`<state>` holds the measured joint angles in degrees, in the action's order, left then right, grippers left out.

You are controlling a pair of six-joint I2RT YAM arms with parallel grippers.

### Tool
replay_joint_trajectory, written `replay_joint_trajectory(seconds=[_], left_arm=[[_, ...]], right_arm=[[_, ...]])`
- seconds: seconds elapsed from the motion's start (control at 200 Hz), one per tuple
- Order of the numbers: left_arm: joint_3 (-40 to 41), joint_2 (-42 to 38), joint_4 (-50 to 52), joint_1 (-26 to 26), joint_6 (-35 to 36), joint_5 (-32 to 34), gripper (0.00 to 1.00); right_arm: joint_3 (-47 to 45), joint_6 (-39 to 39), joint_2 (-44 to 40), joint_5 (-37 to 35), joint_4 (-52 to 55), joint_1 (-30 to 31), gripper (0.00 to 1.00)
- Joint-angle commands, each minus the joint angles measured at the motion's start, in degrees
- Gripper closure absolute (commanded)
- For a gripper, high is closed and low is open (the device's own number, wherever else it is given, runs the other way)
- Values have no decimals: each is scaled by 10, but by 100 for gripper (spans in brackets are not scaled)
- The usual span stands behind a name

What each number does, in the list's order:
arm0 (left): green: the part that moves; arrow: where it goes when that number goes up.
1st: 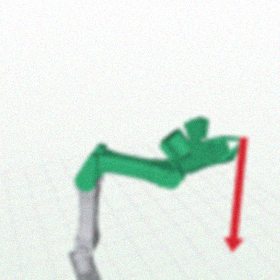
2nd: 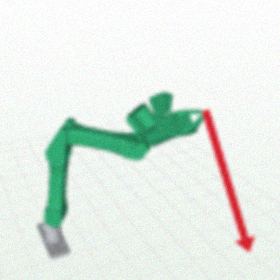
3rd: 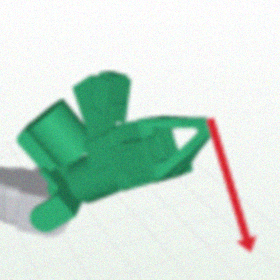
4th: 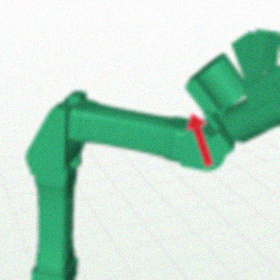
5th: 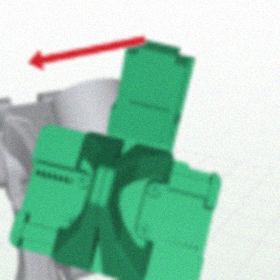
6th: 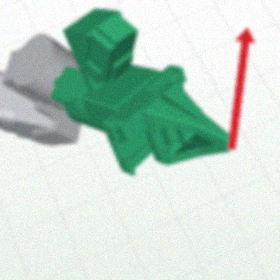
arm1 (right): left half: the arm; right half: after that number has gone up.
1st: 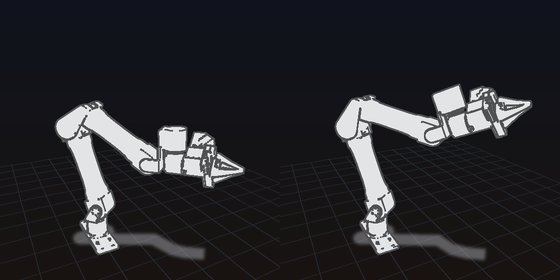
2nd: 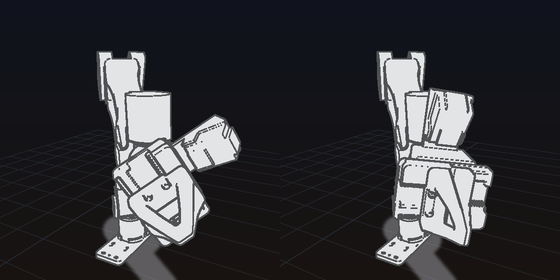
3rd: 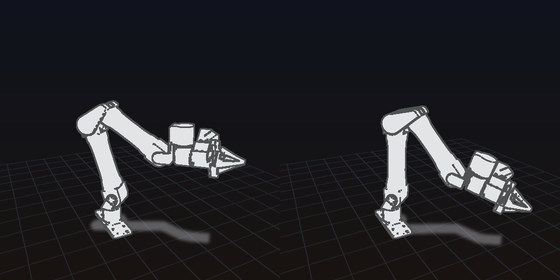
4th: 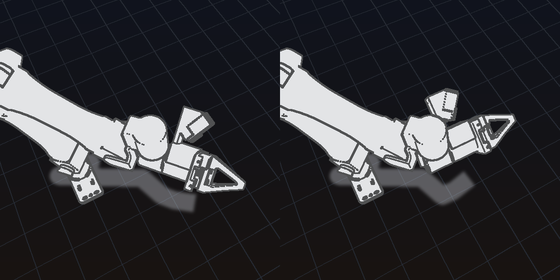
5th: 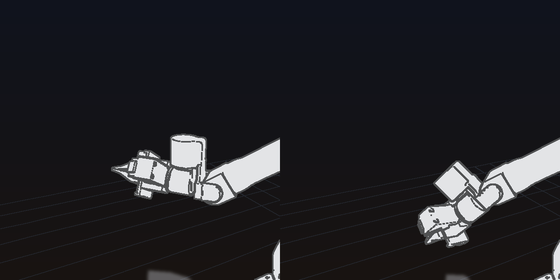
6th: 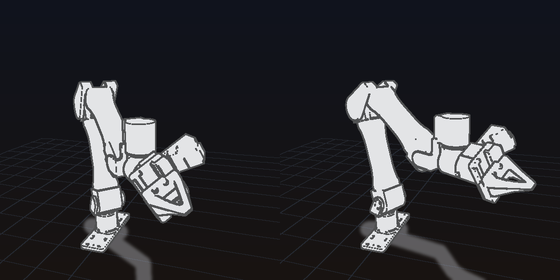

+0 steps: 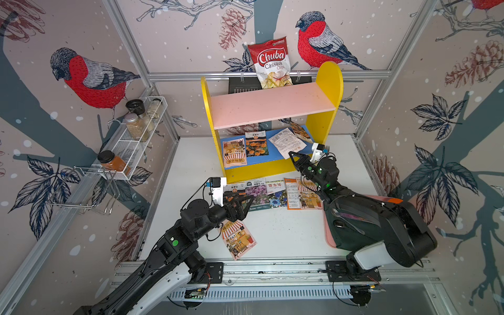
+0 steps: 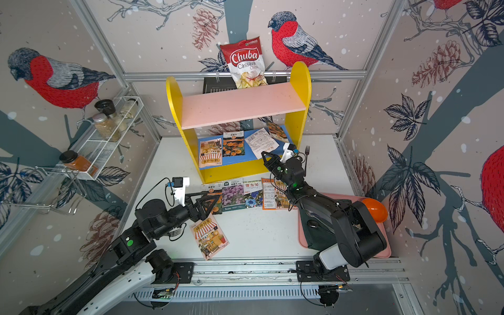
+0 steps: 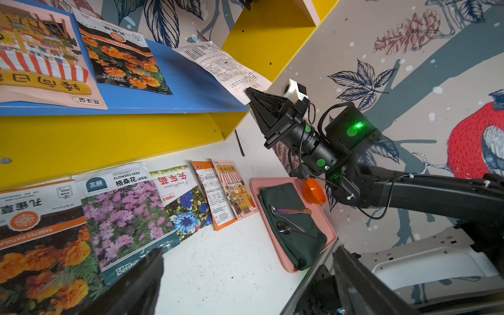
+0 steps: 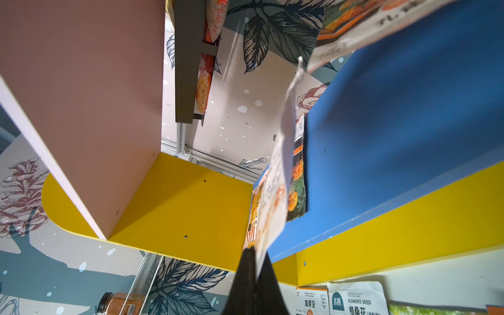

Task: Take the seed bag off the shelf
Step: Pick up the seed packet from the shelf.

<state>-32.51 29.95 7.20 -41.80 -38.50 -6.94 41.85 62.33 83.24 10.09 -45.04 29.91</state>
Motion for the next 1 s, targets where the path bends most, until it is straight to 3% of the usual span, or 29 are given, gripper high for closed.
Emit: replay_joint_trajectory(seconds=[0.0,0.515,0.991], left_arm=[[13,6,-98,1,-50,-18,4],[66,34,-294,1,-213,-22,12],[61,101,-403,1,-239,-18,25]], right_arm=[[-11,-36,-32,-15,15,11,100],[-66,-80,-221,-75,83,125,100],[-99,-95,-256,-146,55,288,100]])
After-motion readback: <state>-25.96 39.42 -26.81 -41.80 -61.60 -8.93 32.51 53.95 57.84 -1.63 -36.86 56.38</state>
